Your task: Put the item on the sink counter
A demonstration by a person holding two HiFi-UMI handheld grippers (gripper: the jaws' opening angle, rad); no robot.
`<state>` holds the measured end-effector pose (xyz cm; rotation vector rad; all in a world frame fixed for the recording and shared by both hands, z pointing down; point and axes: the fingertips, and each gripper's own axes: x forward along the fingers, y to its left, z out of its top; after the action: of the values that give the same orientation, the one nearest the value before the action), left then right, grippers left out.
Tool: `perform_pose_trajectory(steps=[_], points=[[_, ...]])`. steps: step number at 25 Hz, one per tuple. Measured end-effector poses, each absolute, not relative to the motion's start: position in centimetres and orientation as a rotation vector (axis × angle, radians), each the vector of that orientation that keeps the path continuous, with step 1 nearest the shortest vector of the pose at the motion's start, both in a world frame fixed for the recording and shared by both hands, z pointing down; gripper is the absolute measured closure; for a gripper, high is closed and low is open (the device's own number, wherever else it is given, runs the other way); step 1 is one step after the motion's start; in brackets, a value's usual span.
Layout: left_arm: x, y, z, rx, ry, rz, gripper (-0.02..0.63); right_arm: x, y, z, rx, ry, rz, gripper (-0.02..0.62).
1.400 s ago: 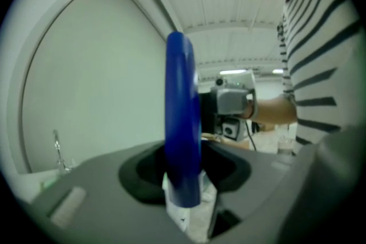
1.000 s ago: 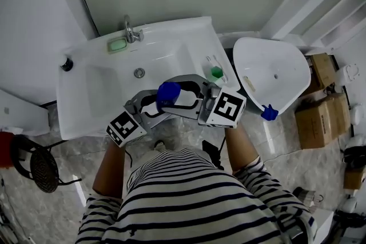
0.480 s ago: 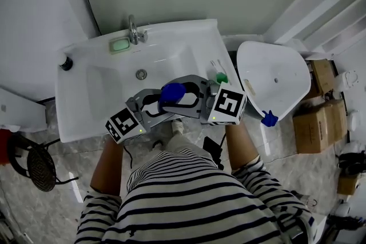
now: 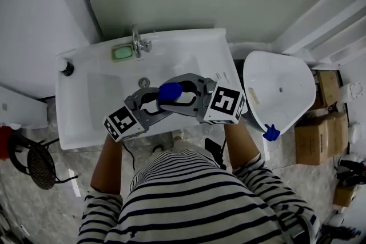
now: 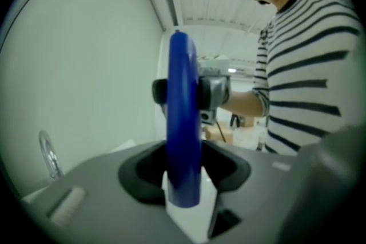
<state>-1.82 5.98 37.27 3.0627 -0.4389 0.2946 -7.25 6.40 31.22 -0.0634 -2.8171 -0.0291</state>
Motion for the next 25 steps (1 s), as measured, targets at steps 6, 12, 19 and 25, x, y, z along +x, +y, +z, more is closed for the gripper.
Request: perform_pose_trajectory(steps=[6,12,19,25], points=[[-2.2,2.8,37.5,3.057,-0.503,0.296,0.411,-7.5,3.4,31.8,-0.06,-2.803,-0.047,0.445],[-3.1,0.4,38.1,3.039,-0.612,0.32,0.365,-7.3,0.6,32.2,-0.032,-2.797,-0.057,0.445],[-4.9,-1.7,38.7,2.989,-0.807,0.318,0.365,-7.4,-1.7,32.8,0.01,-2.788,-0.047,0.445],[-5.8,-2.4,39.6,2.935,-0.924,0.33,0.367,-6.8,-4.5,33.1,0.099,-2.788,-0.047,0.445]])
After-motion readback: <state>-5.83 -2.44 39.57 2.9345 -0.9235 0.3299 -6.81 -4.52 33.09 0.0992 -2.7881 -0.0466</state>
